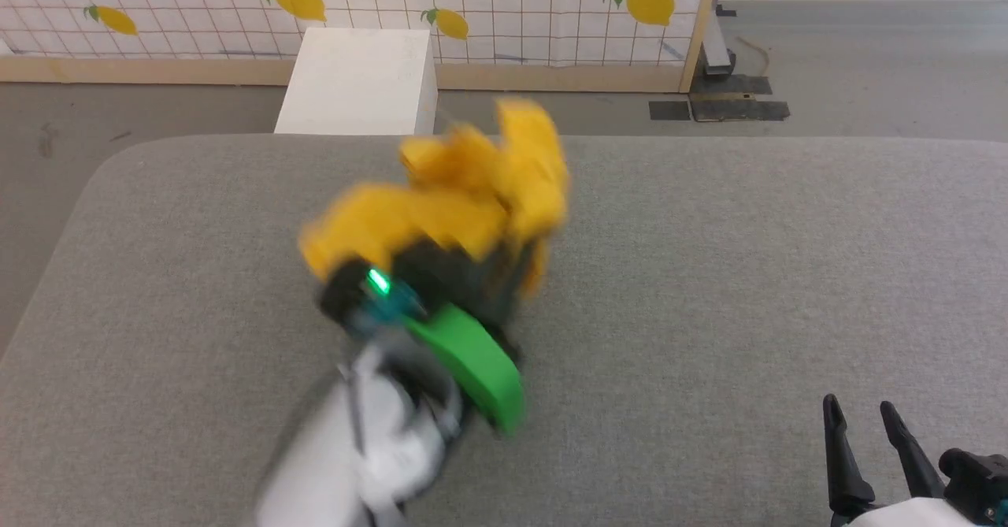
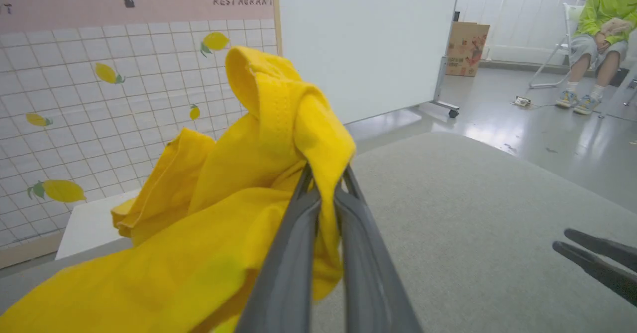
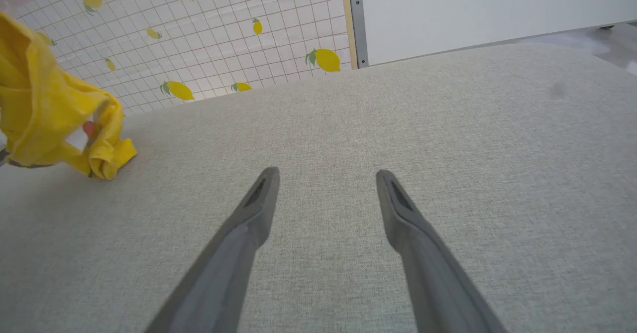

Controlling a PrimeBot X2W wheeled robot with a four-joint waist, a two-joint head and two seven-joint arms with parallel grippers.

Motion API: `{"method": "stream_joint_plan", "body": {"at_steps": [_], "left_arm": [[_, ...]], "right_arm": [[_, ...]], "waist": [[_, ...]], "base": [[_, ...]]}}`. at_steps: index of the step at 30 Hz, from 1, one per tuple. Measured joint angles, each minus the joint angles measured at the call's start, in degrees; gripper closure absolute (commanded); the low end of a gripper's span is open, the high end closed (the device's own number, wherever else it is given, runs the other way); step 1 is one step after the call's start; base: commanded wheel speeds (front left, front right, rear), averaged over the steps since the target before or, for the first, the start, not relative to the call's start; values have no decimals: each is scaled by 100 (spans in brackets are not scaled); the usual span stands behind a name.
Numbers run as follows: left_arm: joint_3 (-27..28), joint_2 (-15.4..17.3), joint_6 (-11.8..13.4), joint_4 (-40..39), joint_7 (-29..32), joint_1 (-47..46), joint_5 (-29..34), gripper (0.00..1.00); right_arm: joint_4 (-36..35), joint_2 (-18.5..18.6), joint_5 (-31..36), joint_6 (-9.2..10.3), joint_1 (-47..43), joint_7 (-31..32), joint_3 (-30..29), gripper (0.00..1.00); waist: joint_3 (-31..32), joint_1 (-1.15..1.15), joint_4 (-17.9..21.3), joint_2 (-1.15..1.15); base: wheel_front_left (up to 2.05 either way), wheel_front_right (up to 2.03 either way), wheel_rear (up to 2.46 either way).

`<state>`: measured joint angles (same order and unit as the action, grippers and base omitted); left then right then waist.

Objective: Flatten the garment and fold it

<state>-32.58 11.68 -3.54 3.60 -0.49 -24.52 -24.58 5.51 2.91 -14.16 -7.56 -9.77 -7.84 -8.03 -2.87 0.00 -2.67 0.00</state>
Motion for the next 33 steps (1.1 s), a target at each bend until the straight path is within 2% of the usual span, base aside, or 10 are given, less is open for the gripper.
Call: {"method": "stream_joint_plan", "body": {"at_steps": [4,9,10,11,12,19,23,25,29,33], "left_arm": [[-745,-102,-34,208,296,899,113,100],[-1111,-86,-201,628,581,1493,-326,100],[-1157,-91,-232,651,624,1501,-364,71],[-1155,-108,-246,659,627,1499,-457,46],[-1128,-124,-246,656,608,1492,-533,0],[-603,-144,-236,321,312,1339,-924,0],[-75,-15,56,20,-27,1338,-1005,0],[75,191,230,9,-79,1337,-925,0],[71,558,358,322,254,1324,-791,0],[-92,682,281,846,828,1176,-734,0]], "right_arm": [[-7,0,-8,0,1,26,94,0],[10,0,-11,0,4,25,42,0],[19,1,-11,0,6,25,20,0],[31,1,-11,0,8,25,7,0],[36,1,-11,0,14,25,-1,0],[119,0,-15,0,120,20,11,0],[171,0,-44,0,151,-26,12,0],[202,1,-53,0,151,-51,4,0],[237,-1,-56,0,152,-59,7,0],[266,0,-56,0,177,-68,42,0]], "waist": [[-89,0,1,0],[-237,0,0,0],[-265,0,-11,0],[-291,0,-25,0],[-307,0,-38,0],[-340,0,-119,0],[-303,0,-110,0],[-297,0,-112,0],[-325,0,-134,0],[-377,0,-128,0]], "base": [[0,0,0],[0,0,0],[0,0,0],[0,0,0],[0,0,0],[0,0,0],[0,0,0],[0,0,0],[0,0,0],[0,0,0]]}}
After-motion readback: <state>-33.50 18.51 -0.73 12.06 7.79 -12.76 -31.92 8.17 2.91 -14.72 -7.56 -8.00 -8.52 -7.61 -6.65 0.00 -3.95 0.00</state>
